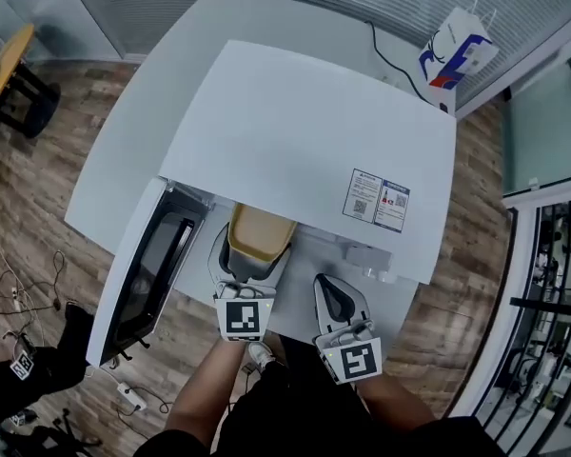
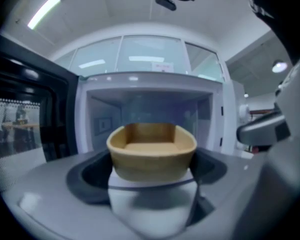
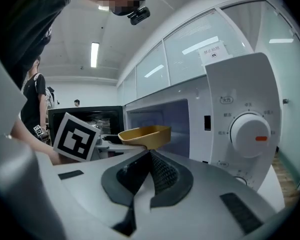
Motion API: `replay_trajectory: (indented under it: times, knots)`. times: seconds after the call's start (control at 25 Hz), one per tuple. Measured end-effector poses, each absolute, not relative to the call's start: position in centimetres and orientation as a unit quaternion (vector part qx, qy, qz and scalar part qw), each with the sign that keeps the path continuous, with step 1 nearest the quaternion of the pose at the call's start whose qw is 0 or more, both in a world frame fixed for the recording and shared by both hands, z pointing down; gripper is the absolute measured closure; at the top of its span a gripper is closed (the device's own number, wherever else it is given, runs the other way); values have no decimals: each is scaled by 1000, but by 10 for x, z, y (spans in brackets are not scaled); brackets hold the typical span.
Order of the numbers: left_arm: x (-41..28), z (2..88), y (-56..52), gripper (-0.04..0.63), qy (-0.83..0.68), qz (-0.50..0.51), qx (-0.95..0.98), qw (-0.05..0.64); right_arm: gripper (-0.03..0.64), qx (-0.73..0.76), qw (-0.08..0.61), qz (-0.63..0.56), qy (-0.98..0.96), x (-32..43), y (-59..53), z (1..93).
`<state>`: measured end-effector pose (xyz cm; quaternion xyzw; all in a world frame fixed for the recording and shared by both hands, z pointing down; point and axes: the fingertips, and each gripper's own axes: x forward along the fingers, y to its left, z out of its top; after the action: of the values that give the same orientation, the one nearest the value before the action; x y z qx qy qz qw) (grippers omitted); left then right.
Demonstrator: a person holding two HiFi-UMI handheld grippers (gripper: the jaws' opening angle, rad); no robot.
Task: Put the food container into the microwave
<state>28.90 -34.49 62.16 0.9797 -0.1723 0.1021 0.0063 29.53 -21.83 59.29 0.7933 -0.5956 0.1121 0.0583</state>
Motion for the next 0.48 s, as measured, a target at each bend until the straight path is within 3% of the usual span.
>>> replay_trajectory:
  times: [0.48]
  knots:
    - [341, 639, -368, 115, -206, 120, 971, -4, 618, 790, 35, 130, -599, 302, -219, 604]
